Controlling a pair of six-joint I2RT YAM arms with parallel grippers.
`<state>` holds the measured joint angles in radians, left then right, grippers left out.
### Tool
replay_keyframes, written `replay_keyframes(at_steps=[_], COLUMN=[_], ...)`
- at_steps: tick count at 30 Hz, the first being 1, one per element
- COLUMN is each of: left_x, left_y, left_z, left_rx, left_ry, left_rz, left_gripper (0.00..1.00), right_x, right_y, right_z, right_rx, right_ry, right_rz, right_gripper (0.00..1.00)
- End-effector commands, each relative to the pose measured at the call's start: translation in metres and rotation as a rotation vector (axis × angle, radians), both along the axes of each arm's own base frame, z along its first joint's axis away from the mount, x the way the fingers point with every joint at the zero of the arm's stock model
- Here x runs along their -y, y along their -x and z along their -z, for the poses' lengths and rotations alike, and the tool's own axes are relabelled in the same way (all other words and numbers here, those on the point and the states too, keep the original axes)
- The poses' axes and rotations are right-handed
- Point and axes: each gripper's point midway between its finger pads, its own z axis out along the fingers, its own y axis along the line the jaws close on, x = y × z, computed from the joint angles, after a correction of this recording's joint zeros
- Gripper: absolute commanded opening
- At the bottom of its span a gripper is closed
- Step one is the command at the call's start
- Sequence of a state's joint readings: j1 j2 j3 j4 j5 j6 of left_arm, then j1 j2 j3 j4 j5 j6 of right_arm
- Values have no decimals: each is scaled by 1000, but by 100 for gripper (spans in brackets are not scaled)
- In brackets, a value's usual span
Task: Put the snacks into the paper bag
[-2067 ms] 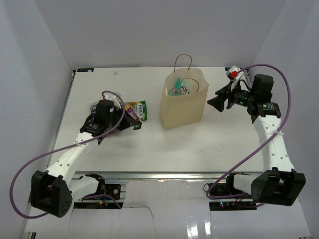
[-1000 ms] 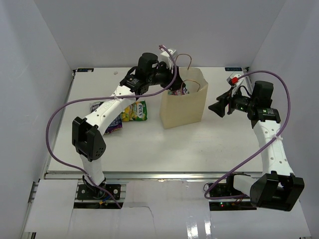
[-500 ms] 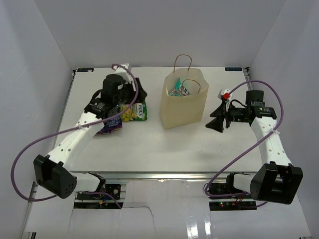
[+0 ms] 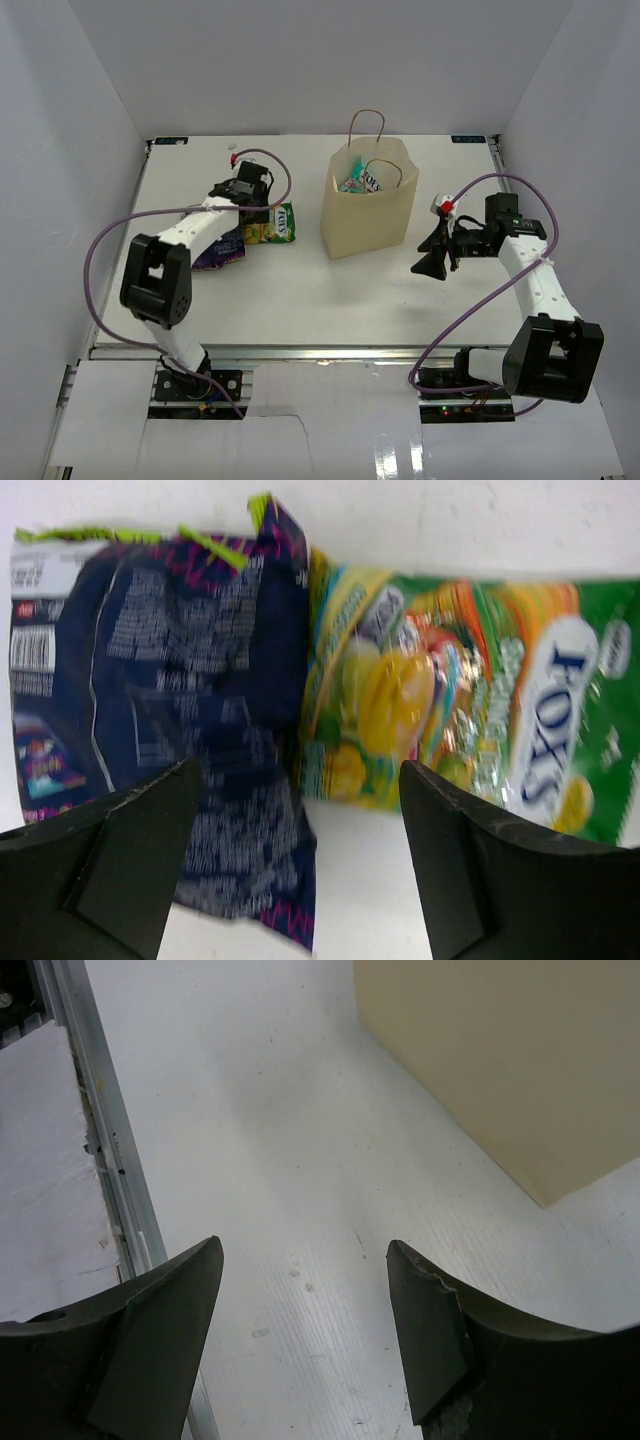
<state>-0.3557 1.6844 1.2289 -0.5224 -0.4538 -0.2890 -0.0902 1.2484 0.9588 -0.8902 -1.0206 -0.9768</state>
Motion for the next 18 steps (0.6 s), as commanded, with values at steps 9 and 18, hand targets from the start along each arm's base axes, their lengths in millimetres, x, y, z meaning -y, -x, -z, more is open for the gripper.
replay_keyframes(at_steps=[9,18], left_x=[-46,-43], left_y=[-12,-6], left_z=[37,26], left_rx=[-128,-101], left_ry=[-314,-259], left_rz=[-192,-198], left_gripper=[86,78], right_x=[-3,-2], right_y=[9,5], right_z=[3,3], right_rx=[2,-5], right_ry=[-15,-12], right_rz=[-15,-10], right_gripper=[73,73])
